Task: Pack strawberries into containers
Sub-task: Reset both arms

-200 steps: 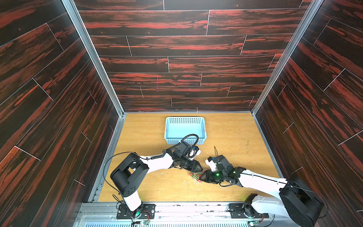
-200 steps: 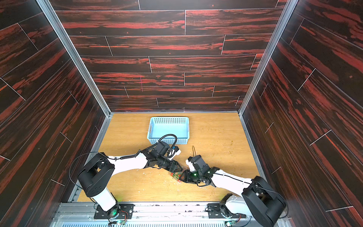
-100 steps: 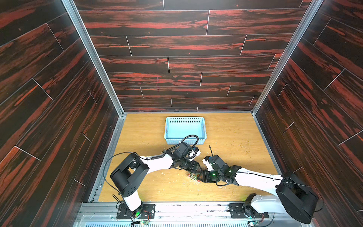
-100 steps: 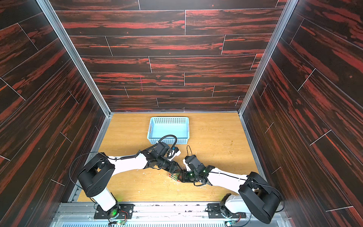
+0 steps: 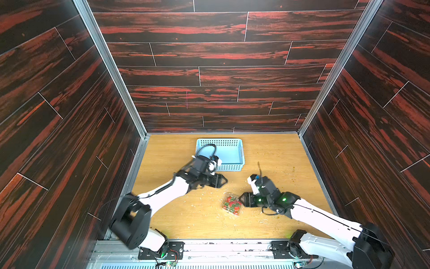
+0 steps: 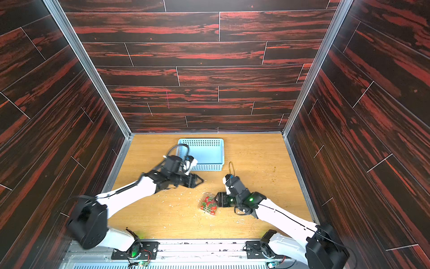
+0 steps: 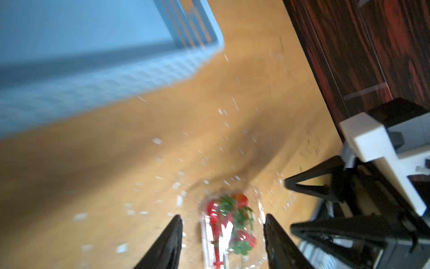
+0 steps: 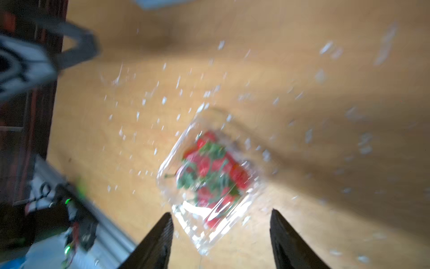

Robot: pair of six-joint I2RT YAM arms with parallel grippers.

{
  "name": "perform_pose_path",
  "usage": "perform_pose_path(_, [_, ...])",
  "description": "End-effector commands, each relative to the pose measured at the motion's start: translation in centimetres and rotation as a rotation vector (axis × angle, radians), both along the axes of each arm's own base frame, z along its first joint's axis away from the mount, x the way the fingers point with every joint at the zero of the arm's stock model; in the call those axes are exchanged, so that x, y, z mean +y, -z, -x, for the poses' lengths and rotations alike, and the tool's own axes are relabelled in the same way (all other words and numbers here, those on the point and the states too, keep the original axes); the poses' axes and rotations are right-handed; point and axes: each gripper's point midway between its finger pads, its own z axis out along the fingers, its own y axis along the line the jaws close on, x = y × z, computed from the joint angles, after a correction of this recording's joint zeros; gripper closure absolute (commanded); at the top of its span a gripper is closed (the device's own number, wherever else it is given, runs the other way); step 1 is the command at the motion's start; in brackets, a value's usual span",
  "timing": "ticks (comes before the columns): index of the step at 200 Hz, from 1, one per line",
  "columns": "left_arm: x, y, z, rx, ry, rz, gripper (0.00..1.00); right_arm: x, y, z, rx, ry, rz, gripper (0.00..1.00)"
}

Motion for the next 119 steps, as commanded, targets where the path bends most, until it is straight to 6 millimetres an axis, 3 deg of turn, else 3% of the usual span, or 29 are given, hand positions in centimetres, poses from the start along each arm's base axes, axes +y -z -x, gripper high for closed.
perform_pose_path(1, [8.5, -1.3, -4.6, -0.188, -0.404, -0.164, 0.4, -4.5, -1.6, -4.0, -0.136, 0.118, 0.105, 0.23])
perform_pose_path(18, [16.2, -3.0, -6.1, -0.329, -0.743, -0.269, 0.38, -8.6, -3.2, -7.8, -0.266, 0.255, 0.136, 0.09])
perform_pose_path(36, [23.8, -4.4, -5.6, -0.455, -1.07, -0.389, 0.37, -13.5, -3.9, -11.0, -0.368, 0.413, 0.233, 0.08])
perform_pose_path(49, [27.4, -4.5, -4.8, -0.512, -1.209, -0.465, 0.36, -17.0, -3.9, -12.5, -0.424, 0.529, 0.309, 0.08])
perform_pose_path(73, [30.9, -3.0, -4.0, -0.563, -1.303, -0.639, 0.35, -22.1, -3.3, -13.4, -0.519, 0.695, 0.389, 0.07])
perform_pose_path(86, [32.4, -1.3, -3.7, -0.555, -1.337, -0.681, 0.35, -24.4, -4.2, -13.6, -0.583, 0.76, 0.39, 0.07])
perform_pose_path(89, [32.8, -1.7, -3.7, -0.581, -1.361, -0.673, 0.36, -24.7, -4.2, -13.7, -0.592, 0.766, 0.387, 0.07])
perform_pose_path(103, [32.1, -1.7, -4.3, -0.605, -1.283, -0.642, 0.35, -26.3, -3.7, -13.8, -0.587, 0.804, 0.392, 0.07])
perform_pose_path(119, [32.8, -1.6, -4.8, -0.594, -1.279, -0.636, 0.35, -27.6, -2.9, -13.7, -0.614, 0.855, 0.414, 0.08])
